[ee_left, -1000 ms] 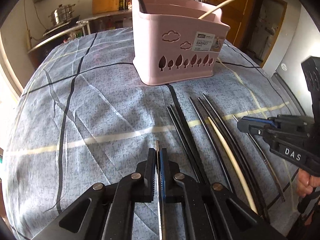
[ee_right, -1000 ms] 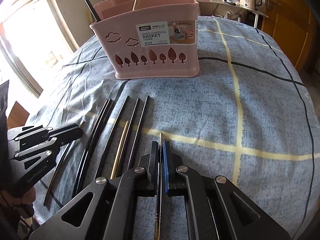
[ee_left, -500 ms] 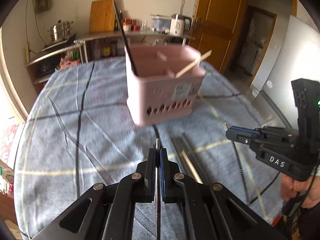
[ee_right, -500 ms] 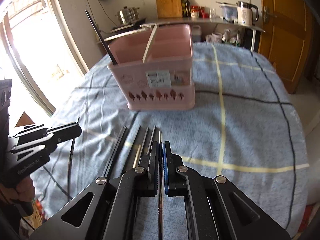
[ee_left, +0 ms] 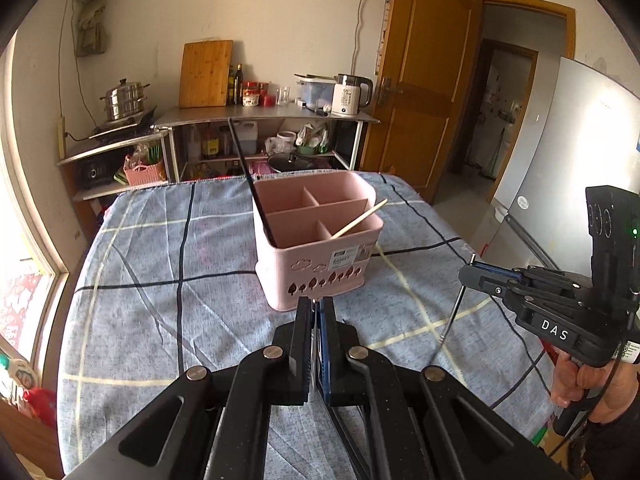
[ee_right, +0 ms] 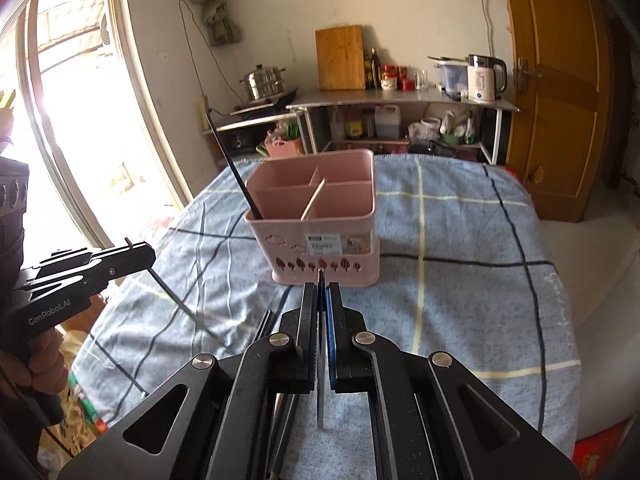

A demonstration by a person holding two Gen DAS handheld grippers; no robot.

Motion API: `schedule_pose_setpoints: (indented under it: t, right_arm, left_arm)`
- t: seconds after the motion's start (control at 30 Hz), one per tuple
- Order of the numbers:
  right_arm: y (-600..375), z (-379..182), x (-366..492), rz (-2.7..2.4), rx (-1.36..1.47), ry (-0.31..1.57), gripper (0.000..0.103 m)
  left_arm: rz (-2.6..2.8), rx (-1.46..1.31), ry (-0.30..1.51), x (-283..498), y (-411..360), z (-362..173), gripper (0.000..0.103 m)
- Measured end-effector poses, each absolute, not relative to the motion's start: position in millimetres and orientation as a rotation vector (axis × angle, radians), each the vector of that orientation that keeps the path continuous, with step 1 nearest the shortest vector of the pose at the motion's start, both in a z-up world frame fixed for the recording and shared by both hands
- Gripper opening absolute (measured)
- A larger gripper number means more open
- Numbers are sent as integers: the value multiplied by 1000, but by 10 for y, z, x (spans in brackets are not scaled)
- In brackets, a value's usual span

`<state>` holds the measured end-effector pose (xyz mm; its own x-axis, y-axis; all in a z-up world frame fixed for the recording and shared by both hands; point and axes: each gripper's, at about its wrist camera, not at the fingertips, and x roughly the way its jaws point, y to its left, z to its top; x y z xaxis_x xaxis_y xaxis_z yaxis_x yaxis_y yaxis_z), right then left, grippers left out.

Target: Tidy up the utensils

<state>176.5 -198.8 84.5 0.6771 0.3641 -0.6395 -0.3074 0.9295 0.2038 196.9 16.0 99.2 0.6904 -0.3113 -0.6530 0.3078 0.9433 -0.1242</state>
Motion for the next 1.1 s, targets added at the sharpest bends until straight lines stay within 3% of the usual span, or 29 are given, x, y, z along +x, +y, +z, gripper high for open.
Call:
schedule_pose_setpoints:
  t: [0.63, 1.1]
  right_arm:
    - [-2024, 1014, 1721, 394, 95, 679, 4]
    - [-1875, 1663, 2238, 433, 130, 540, 4]
  left_arm:
    - [-389, -29, 715, 2030, 66, 1173, 3]
    - [-365, -38, 594, 2634, 107, 1971, 3]
